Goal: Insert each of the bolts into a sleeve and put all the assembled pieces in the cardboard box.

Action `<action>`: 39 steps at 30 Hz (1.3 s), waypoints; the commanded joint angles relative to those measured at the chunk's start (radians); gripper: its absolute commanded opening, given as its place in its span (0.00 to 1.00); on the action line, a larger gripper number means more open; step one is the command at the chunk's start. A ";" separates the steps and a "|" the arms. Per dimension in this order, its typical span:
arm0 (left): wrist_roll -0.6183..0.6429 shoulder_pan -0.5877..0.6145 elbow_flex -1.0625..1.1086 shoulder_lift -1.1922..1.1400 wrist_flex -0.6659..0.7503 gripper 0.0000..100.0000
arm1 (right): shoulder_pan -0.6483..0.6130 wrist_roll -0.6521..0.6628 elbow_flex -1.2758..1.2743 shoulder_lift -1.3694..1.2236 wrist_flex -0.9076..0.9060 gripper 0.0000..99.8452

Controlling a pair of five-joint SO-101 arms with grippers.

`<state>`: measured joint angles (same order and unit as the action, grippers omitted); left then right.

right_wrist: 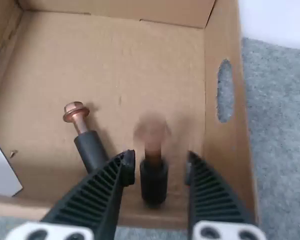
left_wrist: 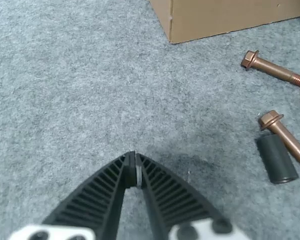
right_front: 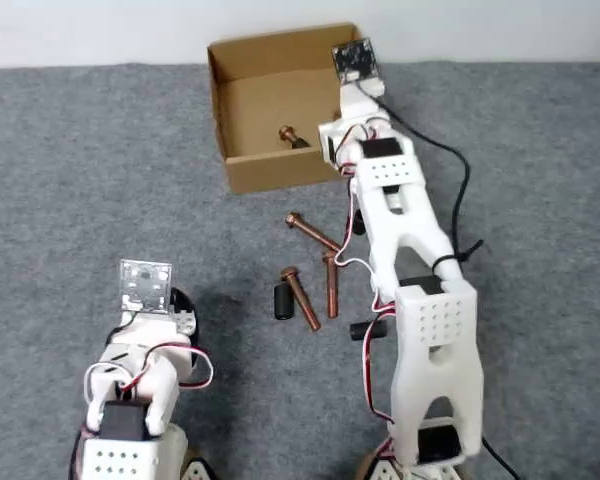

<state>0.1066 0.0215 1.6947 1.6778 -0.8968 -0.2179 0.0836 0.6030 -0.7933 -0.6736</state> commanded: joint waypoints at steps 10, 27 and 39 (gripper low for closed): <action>-0.011 0.000 -0.005 -0.003 -0.005 0.00 | -0.010 0.005 0.264 0.061 -0.338 0.17; -0.012 0.003 -0.005 -0.002 -0.005 0.00 | -0.007 -0.100 0.321 0.148 -1.101 0.17; -0.012 0.003 -0.005 -0.002 -0.005 0.00 | 0.016 -0.107 0.325 -0.008 -1.000 0.17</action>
<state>0.1066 0.0215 1.6947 1.6778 -0.8984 -0.2179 -0.0161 0.8807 -0.7856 -1.7338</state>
